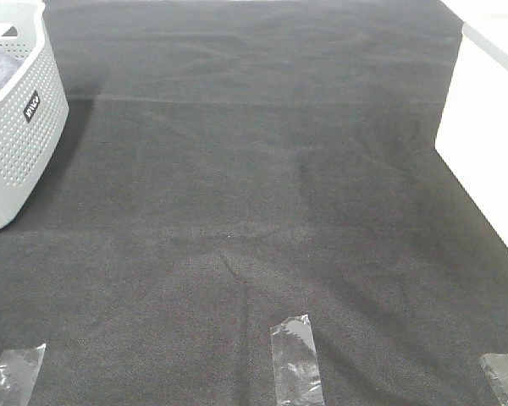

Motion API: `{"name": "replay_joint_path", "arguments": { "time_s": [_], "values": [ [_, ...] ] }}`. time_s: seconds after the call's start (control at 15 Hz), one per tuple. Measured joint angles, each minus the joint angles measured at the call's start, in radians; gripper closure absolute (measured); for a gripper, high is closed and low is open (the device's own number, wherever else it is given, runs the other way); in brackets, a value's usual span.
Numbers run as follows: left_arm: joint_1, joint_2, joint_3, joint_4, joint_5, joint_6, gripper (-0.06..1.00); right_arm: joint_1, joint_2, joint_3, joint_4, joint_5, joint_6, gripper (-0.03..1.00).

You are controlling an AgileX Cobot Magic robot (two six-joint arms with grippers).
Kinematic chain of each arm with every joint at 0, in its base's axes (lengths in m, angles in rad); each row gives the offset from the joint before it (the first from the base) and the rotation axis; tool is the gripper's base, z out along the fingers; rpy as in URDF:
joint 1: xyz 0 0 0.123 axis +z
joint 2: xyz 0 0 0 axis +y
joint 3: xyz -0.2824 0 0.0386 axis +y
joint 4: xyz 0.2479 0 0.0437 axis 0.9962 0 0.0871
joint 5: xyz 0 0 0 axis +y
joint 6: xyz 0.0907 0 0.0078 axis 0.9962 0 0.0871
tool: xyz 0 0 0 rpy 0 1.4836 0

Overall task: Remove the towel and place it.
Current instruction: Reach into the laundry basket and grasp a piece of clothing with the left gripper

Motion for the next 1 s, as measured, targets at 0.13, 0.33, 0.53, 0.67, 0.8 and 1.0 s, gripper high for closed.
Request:
{"name": "replay_joint_path", "arguments": {
  "time_s": [0.13, 0.33, 0.53, 0.67, 0.8, 1.0],
  "values": [
    [0.0, 0.0, 0.0, 0.0, 0.0, 0.007, -0.05, 0.0, 0.0, 0.0, 0.0, 0.0, 0.0, 0.21],
    [0.0, 0.0, 0.0, 0.0, 0.0, 0.007, -0.05, 0.0, 0.0, 0.0, 0.0, 0.0, 0.0, 0.21],
    [0.0, 0.0, 0.0, 0.0, 0.0, 0.007, -0.05, 0.0, 0.0, 0.0, 0.0, 0.0, 0.0, 0.21],
    [0.0, 0.0, 0.0, 0.0, 0.0, 0.007, -0.05, 0.0, 0.0, 0.0, 0.0, 0.0, 0.0, 0.21],
    [0.0, 0.0, 0.0, 0.0, 0.0, 0.007, -0.05, 0.0, 0.0, 0.0, 0.0, 0.0, 0.0, 0.21],
    [0.0, 0.0, 0.0, 0.0, 0.0, 0.007, -0.05, 0.0, 0.0, 0.0, 0.0, 0.0, 0.0, 0.21]
  ]
}}
